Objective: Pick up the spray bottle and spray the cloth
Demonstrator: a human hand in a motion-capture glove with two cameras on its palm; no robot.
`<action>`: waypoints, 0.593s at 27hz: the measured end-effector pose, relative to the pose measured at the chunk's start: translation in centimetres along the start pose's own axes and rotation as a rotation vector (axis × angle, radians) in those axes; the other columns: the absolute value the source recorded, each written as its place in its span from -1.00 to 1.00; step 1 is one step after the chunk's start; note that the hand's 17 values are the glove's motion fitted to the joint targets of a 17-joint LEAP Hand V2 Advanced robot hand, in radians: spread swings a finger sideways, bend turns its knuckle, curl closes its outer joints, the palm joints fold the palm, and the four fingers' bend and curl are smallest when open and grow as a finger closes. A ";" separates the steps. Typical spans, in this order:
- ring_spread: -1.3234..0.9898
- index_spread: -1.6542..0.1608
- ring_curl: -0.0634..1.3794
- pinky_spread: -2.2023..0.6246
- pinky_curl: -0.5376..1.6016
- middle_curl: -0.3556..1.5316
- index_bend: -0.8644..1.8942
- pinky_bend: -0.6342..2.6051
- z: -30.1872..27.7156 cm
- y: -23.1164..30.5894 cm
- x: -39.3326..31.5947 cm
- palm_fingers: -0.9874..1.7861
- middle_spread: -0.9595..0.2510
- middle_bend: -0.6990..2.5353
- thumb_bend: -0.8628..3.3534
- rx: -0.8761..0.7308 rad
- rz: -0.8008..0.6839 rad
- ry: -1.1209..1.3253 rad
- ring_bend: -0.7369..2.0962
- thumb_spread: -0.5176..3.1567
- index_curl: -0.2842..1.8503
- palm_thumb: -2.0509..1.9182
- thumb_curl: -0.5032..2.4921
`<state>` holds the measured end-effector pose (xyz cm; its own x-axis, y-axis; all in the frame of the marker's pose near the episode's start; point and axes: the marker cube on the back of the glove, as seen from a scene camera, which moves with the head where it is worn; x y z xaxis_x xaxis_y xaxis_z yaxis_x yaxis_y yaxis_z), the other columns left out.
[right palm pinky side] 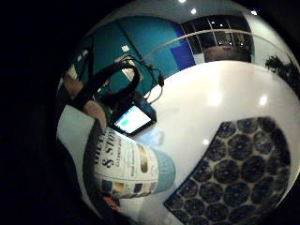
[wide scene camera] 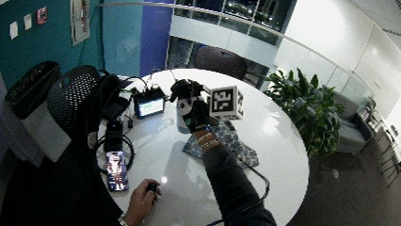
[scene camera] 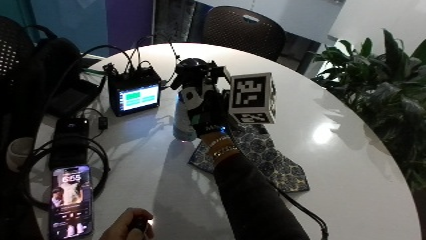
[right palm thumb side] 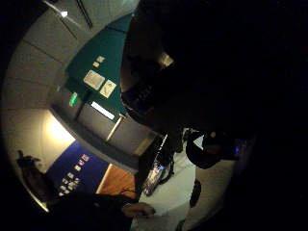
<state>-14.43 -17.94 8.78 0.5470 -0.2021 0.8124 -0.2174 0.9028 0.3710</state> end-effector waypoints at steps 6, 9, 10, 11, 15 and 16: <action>0.00 0.53 -0.32 0.42 -0.14 -0.12 -0.25 -0.32 0.2 0.0 1.2 0.61 0.26 -0.35 -0.60 0.041 0.012 -0.020 -0.12 -0.05 -0.28 0.48 -0.36; 0.00 0.53 -0.32 0.42 -0.14 -0.12 -0.25 -0.32 0.0 -0.3 0.5 0.61 0.26 -0.35 -0.60 0.073 -0.027 -0.013 -0.13 -0.05 -0.28 0.48 -0.36; 0.00 0.53 -0.32 0.42 -0.14 -0.12 -0.25 -0.32 -0.1 -0.3 0.3 0.61 0.26 -0.35 -0.60 0.084 -0.034 -0.011 -0.13 -0.05 -0.28 0.48 -0.36; 0.00 0.53 -0.32 0.42 -0.14 -0.12 -0.25 -0.32 -0.3 -0.2 0.2 0.61 0.26 -0.35 -0.60 0.095 -0.038 -0.009 -0.13 -0.05 -0.28 0.48 -0.36; 0.00 0.53 -0.32 0.42 -0.14 -0.12 -0.26 -0.32 -1.0 -0.2 0.2 0.61 0.26 -0.35 -0.60 0.121 -0.044 0.005 -0.13 -0.05 -0.28 0.48 -0.36; 0.00 0.53 -0.32 0.42 -0.14 -0.12 -0.25 -0.32 -1.1 -0.3 0.1 0.61 0.26 -0.35 -0.60 0.122 -0.046 0.006 -0.13 -0.05 -0.28 0.48 -0.36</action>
<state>-13.37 -17.77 8.29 0.5632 -0.2401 0.7907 -0.2882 0.8397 0.4602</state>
